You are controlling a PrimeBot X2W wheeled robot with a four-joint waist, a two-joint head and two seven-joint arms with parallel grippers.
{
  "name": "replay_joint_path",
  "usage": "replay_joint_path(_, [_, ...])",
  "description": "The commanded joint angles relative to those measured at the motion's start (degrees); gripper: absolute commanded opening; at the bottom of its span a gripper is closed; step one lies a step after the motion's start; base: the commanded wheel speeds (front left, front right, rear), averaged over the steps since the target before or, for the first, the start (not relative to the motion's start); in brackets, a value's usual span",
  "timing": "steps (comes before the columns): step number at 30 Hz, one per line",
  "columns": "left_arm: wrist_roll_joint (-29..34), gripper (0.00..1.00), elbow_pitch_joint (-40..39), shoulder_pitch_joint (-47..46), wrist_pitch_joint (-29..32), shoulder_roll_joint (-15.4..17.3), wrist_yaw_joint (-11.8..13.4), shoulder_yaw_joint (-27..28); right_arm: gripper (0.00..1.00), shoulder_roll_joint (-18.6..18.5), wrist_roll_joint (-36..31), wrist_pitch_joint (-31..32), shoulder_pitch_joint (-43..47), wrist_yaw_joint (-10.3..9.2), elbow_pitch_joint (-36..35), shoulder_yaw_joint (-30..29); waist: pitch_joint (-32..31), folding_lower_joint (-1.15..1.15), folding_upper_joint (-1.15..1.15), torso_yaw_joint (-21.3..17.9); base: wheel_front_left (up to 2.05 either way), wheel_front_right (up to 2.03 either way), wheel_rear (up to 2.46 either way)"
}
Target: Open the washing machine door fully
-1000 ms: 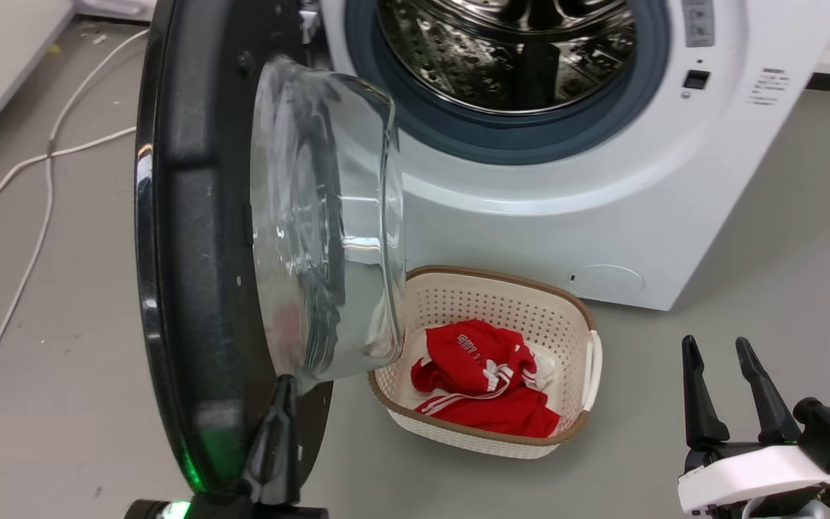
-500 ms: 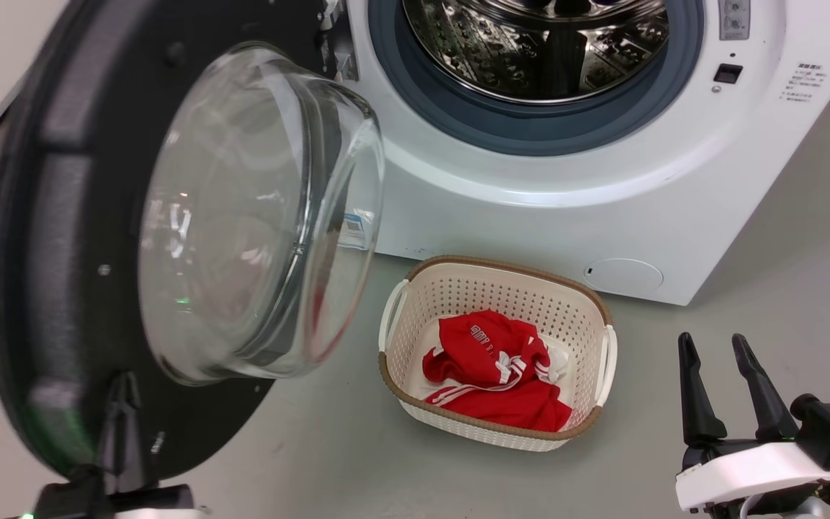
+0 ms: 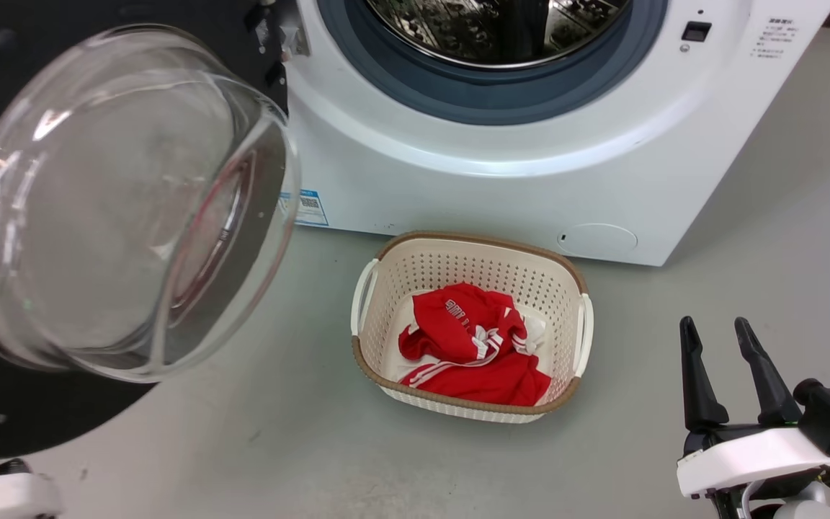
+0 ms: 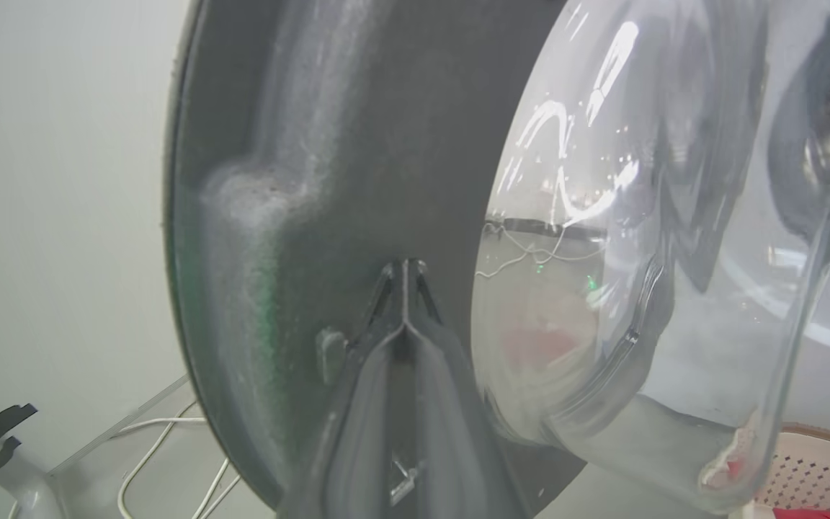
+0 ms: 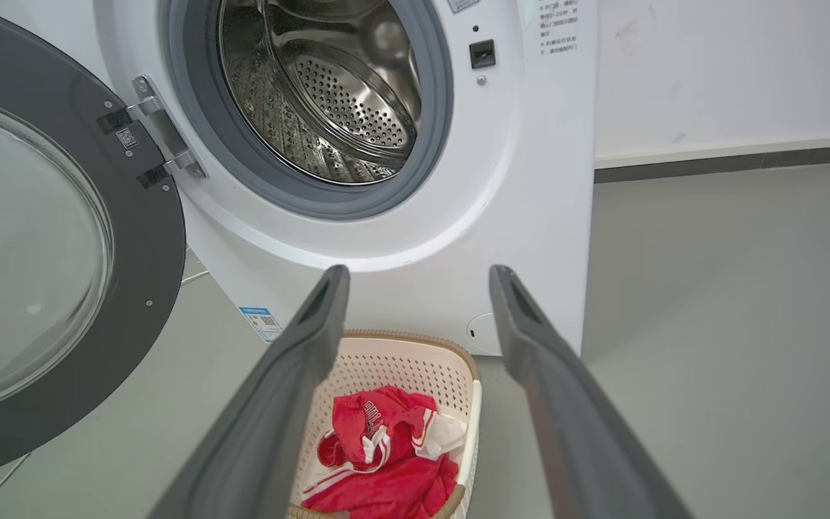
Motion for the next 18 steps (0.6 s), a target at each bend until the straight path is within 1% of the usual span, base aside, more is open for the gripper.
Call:
replay_joint_path(1, [-0.4,0.00,1.2,-1.0,0.2,0.6,0.0,1.4,1.00,0.1,-0.2,-0.3,-0.8,-0.02,-0.2,0.0,0.6,0.00,0.00,-0.5,0.00,0.00,0.00])
replay_joint_path(6, [-0.6,0.00,5.5,-3.4,0.2,3.1,-1.0,5.5,1.00,0.1,-0.2,-0.5,-1.1,-0.02,-0.5,-0.2,1.4,0.00,0.00,-1.2,0.00,0.00,0.00])
replay_joint_path(10, [-0.8,0.00,9.4,-5.6,0.2,5.0,-2.0,7.3,1.00,0.1,-0.5,-0.5,-1.5,-0.02,-0.6,-0.3,1.7,0.00,0.00,-1.4,0.00,0.00,0.00])
replay_joint_path(15, [-0.2,0.00,12.3,-7.2,0.2,5.6,-2.9,8.0,1.00,0.1,-1.0,-0.5,-1.6,-0.02,-0.5,-0.2,1.5,0.00,0.00,-1.9,0.00,0.00,0.00])
replay_joint_path(18, [0.6,0.00,11.9,-6.8,0.2,4.6,-2.9,8.1,1.00,0.1,-1.2,-0.3,-1.3,-0.02,-0.2,-0.2,0.8,0.00,0.00,-2.3,0.00,0.00,0.00])
